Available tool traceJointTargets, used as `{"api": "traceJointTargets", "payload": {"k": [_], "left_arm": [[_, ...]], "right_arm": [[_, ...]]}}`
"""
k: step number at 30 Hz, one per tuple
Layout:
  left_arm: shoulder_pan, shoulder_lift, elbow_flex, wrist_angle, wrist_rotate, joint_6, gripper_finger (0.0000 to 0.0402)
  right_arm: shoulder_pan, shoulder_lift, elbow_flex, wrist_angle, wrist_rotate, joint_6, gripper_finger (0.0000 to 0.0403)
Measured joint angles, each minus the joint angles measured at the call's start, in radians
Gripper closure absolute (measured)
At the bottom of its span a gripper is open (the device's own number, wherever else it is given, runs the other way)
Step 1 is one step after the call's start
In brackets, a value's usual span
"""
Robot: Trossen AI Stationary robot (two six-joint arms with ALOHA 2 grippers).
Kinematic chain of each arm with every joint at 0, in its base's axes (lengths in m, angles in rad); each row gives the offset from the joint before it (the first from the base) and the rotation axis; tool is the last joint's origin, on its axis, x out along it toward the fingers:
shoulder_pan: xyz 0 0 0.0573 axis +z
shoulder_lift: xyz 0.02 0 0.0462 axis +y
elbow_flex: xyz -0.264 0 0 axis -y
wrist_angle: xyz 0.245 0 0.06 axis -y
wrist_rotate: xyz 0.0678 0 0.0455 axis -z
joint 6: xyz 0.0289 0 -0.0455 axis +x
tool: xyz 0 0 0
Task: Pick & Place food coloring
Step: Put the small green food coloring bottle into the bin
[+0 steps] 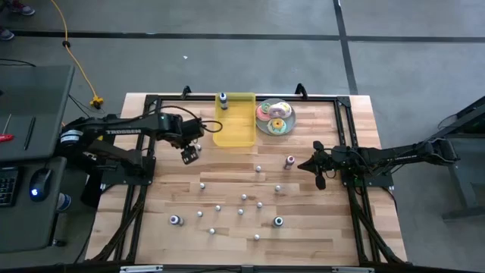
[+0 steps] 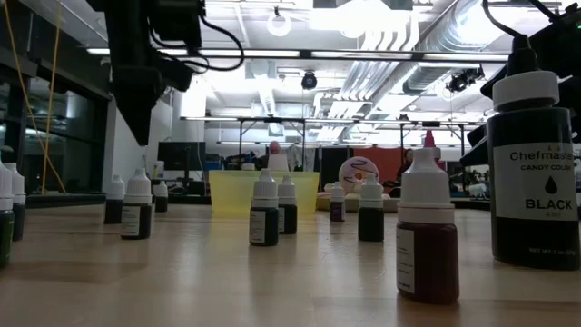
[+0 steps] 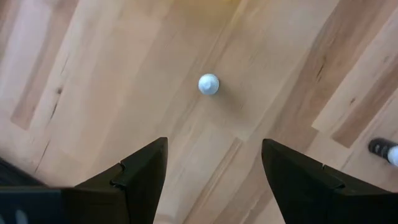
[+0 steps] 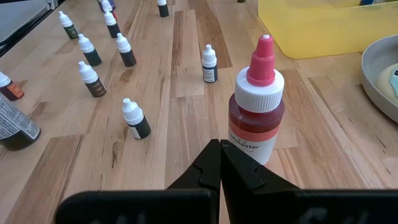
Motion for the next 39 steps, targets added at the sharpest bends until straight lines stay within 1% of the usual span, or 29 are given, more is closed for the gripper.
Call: {"api": "traceJointTargets", "payload": {"k": [11, 16, 24, 27, 39], "left_arm": [[0.008, 0.173, -0.001, 0.117, 0.004, 0.056, 0.0147], [0.020, 0.231, -0.001, 0.151, 0.004, 0.080, 0.0147], [0.060, 0.265, -0.001, 0.197, 0.013, 0.171, 0.0147], [0.086, 0.266, -0.001, 0.192, 0.046, 0.208, 0.0147], [0.126, 0.266, -0.001, 0.188, 0.068, 0.289, 0.0147]], "right_arm": [[0.000, 0.000, 0.000, 0.000, 0.000, 0.000, 0.0402], [0.000, 0.000, 0.000, 0.000, 0.000, 0.000, 0.0402], [0.000, 0.000, 0.000, 0.000, 0.000, 0.000, 0.0402], [0.000, 0.000, 0.000, -0.001, 0.000, 0.000, 0.0402], [0.000, 0.000, 0.000, 0.000, 0.000, 0.000, 0.0402]]}}
